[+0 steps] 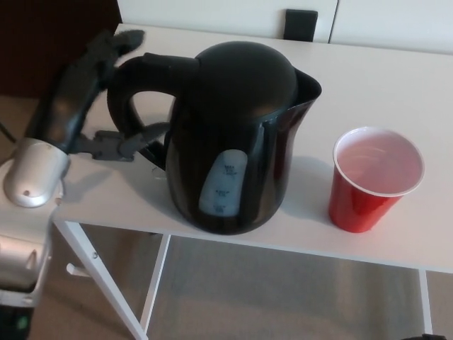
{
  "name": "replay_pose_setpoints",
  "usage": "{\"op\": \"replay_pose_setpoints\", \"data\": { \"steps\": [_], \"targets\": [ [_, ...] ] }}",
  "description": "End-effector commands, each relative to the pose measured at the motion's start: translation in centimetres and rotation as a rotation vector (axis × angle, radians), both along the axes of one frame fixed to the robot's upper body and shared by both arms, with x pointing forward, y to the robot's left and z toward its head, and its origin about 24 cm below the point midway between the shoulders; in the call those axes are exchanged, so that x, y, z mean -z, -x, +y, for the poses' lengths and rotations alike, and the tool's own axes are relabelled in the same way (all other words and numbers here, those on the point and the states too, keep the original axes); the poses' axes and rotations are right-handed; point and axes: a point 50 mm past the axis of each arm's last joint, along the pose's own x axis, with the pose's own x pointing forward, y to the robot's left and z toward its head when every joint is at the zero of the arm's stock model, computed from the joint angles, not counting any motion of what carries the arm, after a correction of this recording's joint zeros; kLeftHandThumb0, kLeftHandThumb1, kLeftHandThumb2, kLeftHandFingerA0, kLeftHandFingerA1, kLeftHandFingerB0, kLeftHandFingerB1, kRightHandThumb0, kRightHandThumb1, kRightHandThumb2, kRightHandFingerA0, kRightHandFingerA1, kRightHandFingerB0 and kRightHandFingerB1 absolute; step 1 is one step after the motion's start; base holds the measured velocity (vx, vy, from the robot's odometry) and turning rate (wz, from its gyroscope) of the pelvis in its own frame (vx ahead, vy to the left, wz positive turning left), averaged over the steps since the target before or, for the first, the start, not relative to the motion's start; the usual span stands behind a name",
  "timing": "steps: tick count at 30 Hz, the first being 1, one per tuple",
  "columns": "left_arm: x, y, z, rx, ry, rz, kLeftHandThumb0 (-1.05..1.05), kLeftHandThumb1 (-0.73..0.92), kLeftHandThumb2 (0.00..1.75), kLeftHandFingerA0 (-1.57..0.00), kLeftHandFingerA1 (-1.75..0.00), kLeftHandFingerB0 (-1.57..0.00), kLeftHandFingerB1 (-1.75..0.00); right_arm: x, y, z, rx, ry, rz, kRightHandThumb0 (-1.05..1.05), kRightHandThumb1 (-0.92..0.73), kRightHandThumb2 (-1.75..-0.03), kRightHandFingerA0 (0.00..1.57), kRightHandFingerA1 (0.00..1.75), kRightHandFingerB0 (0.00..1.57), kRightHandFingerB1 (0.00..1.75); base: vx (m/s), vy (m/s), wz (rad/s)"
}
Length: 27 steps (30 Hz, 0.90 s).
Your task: The robot walk towards a table in front and uses its left hand to pick up the pot from the base and pour water to the cup on the right hand side
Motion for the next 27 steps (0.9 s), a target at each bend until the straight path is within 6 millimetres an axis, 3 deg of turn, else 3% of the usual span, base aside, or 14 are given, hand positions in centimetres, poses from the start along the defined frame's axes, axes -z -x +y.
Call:
{"op": "replay_pose_setpoints", "data": {
  "steps": [1,19,27],
  "targets": [
    [0.2,-0.4,-0.1,-0.027,-0.029,0.005,-0.51,0.43,0.67,-0.28,-0.43,-0.19,-0.37,-0.2,0.2,-0.4,0.007,-0.002,0.003,-0.33,-0.64,-0.58,0.66,0.51,0.46,0.44,0.0,0.0,0.0],
    [0.7,-1.4,0.0,-0.078,-0.013,0.031,-0.44,0.43,0.65,-0.29,-0.45,-0.22,-0.38,-0.5,-0.1,-0.4,-0.017,0.001,-0.017,-0.34,-0.65,-0.59,0.69,0.52,0.49,0.45,0.0,0.0,0.0],
    [0.6,-1.8,0.8,-0.118,-0.037,0.034,-0.32,0.5,0.55,-0.38,-0.39,-0.28,-0.32,-0.6,-0.2,-0.3,-0.021,-0.003,-0.02,-0.33,-0.64,-0.58,0.69,0.52,0.5,0.45,0.0,0.0,0.0]
  ]
}}
